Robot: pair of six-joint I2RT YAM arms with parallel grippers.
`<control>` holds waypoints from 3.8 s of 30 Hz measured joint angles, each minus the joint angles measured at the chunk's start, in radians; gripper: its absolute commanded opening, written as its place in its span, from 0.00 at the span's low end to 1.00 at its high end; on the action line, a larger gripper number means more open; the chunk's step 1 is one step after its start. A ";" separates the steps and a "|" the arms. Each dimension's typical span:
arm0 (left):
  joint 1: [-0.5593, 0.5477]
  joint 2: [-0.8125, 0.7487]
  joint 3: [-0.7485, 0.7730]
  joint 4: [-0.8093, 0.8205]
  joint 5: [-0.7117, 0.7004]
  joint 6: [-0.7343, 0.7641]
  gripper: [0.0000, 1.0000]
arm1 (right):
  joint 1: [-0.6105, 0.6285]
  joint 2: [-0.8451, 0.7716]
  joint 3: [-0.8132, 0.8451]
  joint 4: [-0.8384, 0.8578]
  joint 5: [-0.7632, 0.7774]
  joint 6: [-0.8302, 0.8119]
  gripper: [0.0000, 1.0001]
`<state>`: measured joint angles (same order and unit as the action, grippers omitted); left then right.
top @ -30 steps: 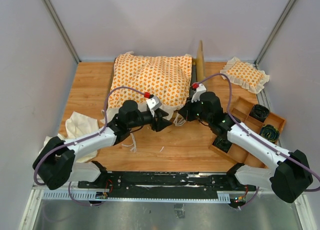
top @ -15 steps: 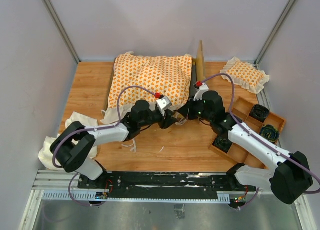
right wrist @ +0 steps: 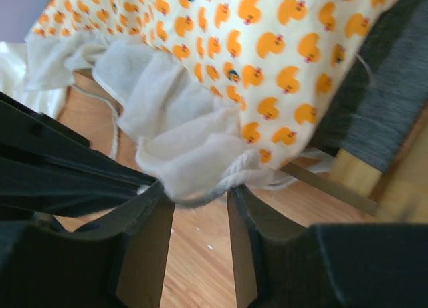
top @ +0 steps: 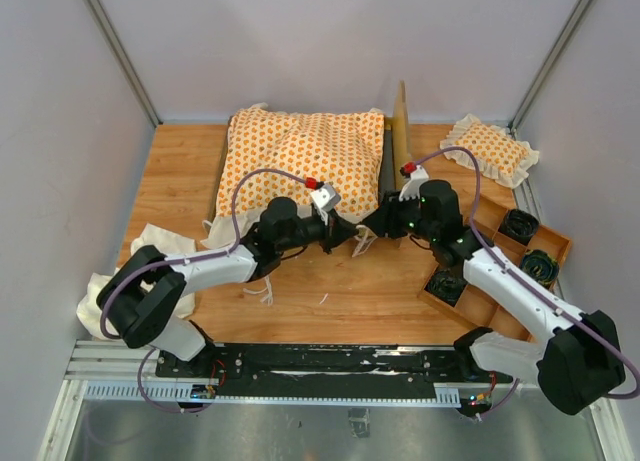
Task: Set up the pet bed
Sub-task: Cross the ropes over the mattress.
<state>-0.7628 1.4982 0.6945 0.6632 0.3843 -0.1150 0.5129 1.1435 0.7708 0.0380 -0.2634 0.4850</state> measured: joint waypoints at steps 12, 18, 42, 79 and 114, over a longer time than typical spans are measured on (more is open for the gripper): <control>0.000 -0.105 0.182 -0.263 -0.005 -0.225 0.00 | -0.077 -0.354 -0.184 -0.092 -0.077 -0.295 0.40; 0.000 -0.163 0.239 -0.402 -0.035 -0.232 0.00 | -0.077 -0.472 -0.344 0.013 -0.058 -0.275 0.42; 0.037 -0.124 0.300 -0.475 -0.095 -0.207 0.00 | 0.160 0.093 -0.524 0.789 0.317 -0.128 0.43; 0.077 -0.033 0.303 -0.498 -0.320 -0.090 0.00 | 0.141 -0.165 -0.049 0.042 0.238 -0.439 0.00; 0.186 0.001 0.277 -0.438 -0.425 -0.095 0.00 | 0.103 0.051 0.255 -0.172 0.095 -0.711 0.00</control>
<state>-0.5766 1.4994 0.9710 0.2249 -0.0410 -0.2096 0.6159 1.1942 1.0256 -0.1345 -0.1680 -0.2260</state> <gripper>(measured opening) 0.011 0.021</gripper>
